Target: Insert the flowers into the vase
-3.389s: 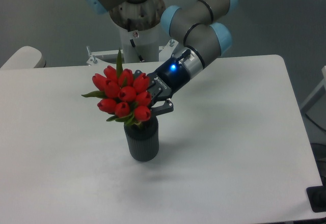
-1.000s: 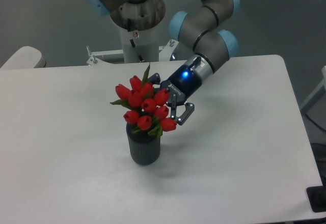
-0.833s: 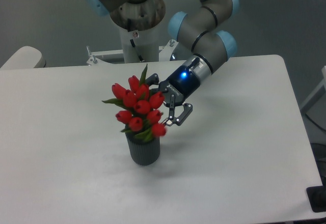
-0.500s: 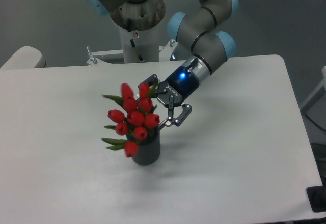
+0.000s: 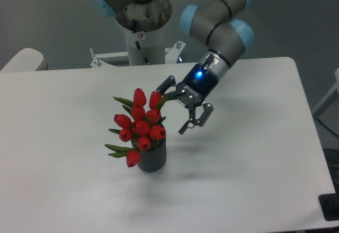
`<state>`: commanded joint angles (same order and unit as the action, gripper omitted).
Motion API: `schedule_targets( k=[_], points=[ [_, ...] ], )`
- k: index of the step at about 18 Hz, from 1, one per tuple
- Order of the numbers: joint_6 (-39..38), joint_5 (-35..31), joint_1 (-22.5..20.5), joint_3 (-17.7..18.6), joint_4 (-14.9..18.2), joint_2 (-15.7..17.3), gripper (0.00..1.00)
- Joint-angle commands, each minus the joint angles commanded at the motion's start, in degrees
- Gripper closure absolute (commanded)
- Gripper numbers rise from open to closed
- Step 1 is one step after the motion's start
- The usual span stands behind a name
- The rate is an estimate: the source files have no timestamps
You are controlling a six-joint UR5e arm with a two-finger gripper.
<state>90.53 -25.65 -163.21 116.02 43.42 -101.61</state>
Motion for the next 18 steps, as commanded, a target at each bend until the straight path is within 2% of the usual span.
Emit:
schedule_targets(
  k=[3,6,9,11,14,18],
  points=[
    [0.0,-8.2,-0.7,-3.8,0.1,0.6,0.0],
    [-0.5,-19.4,-0.9,-9.6,0.4,0.6,0.0],
    [-0.6,-26.3,-0.7,-14.8,0.9,-0.1,0.0],
    [-0.4,-32.7,-0.4,-18.9,2.5,-1.5,0.0],
    [0.0,-37.3,1.0,-26.4,7.0,-3.9,0.0],
    [1.5,-41.8,1.7,-36.6,17.4,-6.9,0.0]
  ],
)
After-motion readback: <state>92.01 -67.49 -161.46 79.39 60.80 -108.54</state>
